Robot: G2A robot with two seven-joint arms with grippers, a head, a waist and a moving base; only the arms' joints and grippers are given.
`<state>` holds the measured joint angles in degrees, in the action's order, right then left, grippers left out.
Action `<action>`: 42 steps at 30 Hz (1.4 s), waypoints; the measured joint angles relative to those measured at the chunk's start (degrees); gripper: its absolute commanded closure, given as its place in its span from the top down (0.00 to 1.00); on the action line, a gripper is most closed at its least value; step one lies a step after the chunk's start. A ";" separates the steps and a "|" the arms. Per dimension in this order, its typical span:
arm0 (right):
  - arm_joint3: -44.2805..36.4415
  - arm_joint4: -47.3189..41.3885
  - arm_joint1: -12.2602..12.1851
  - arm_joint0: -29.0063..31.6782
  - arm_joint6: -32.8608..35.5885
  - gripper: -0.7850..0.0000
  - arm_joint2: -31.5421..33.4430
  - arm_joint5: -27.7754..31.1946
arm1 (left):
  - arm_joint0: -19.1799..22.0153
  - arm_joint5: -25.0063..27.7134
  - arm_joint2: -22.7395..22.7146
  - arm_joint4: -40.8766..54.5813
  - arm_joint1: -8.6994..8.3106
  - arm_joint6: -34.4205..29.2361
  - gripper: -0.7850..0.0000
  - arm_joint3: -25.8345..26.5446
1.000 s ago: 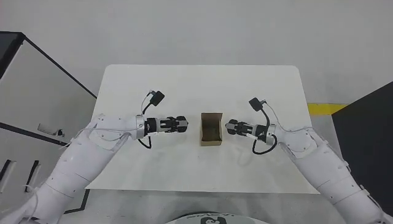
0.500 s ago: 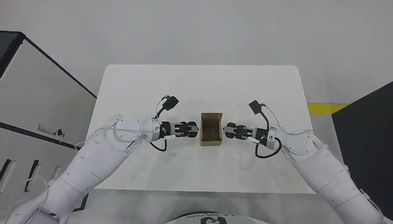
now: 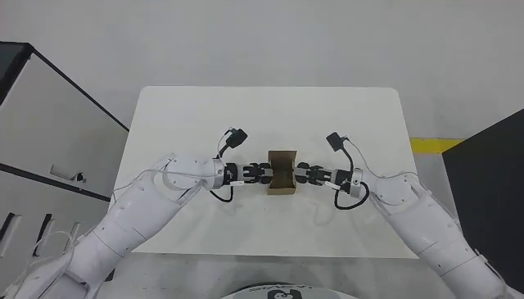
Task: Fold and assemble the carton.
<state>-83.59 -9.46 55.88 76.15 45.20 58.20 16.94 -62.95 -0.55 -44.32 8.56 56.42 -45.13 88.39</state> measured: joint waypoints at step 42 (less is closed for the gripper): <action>-0.11 8.91 2.56 -3.10 -3.62 0.00 -4.13 -5.86 | 3.23 -2.54 2.42 -3.62 4.10 -1.54 0.00 -6.31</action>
<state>-83.71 -0.55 58.44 73.05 41.58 54.07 11.08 -59.72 -3.09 -41.90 4.94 60.52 -46.67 82.08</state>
